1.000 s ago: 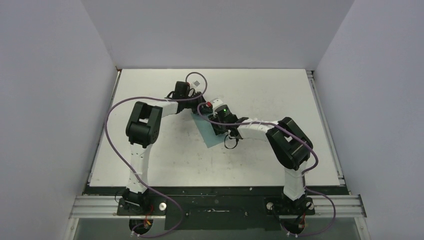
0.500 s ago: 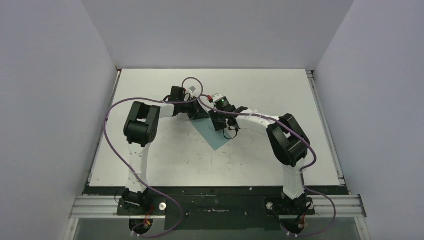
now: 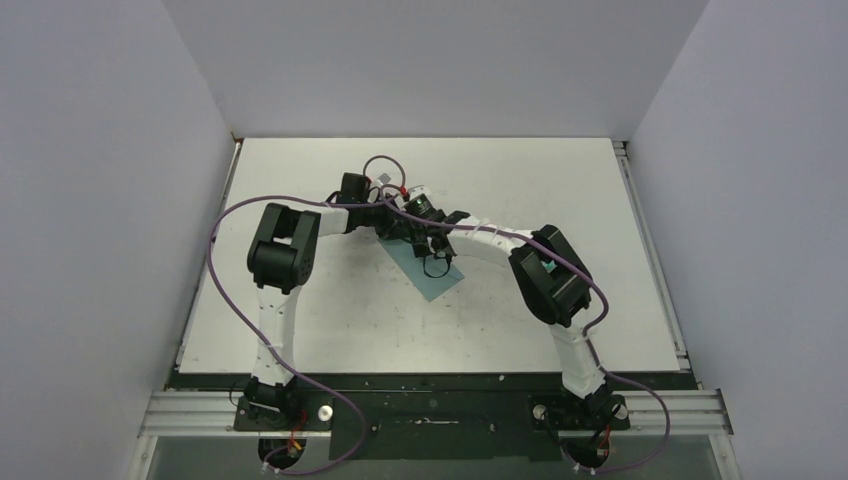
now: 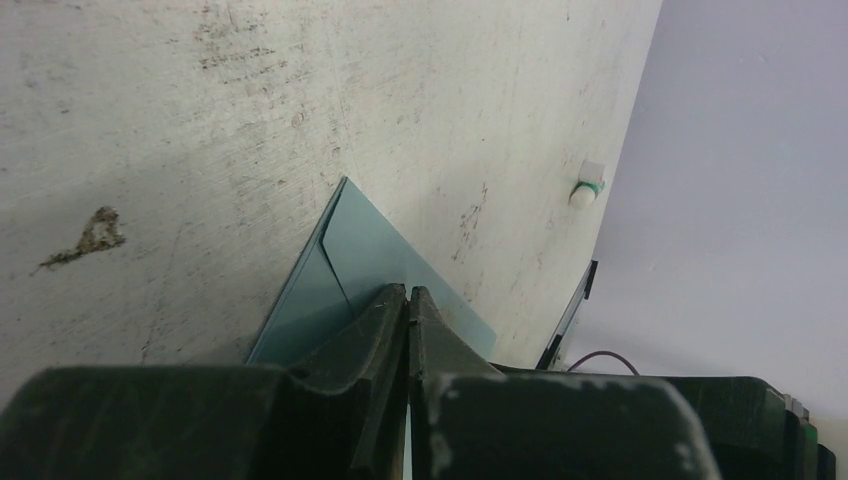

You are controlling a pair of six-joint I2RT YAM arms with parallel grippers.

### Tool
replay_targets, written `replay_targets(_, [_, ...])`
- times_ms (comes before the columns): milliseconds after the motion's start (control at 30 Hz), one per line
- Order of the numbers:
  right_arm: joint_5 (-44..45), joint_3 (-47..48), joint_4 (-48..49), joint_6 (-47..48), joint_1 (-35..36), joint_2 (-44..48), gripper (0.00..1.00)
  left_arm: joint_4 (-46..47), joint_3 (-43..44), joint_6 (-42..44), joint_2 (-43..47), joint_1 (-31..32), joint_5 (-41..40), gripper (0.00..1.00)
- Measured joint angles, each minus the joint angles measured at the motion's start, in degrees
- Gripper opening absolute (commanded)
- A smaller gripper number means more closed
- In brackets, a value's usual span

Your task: Place the letter into the envelope and seal it

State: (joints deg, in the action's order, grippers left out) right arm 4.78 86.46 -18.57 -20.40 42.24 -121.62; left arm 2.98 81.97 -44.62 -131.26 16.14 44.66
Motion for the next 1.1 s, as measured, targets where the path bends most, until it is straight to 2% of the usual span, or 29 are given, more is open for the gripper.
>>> replay_targets(167, [1.3, 1.1, -0.9, -1.2, 0.3, -0.8, 0.13, 0.0, 0.0, -0.2, 0.0, 0.0, 0.0, 0.01])
replay_targets(500, [3.4, 0.6, -0.5, -0.3, 1.4, -0.7, 0.07, 0.0, 0.0, -0.4, 0.0, 0.0, 0.0, 0.0])
replay_targets(733, [2.4, -6.6, 5.1, 2.3, 1.6, 3.1, 0.14, -0.3, -0.1, -0.8, 0.0, -0.2, 0.3, 0.0])
replay_targets(933, [-0.3, -7.8, 5.7, 4.0, 0.9, 4.0, 0.25, -0.4, -0.1, -1.0, 0.0, -0.2, 0.4, 0.0])
replay_targets(1100, [-2.5, -7.7, 5.6, 5.1, 0.2, 4.0, 0.27, -0.4, -0.1, -1.0, 0.0, -0.2, 0.4, 0.0])
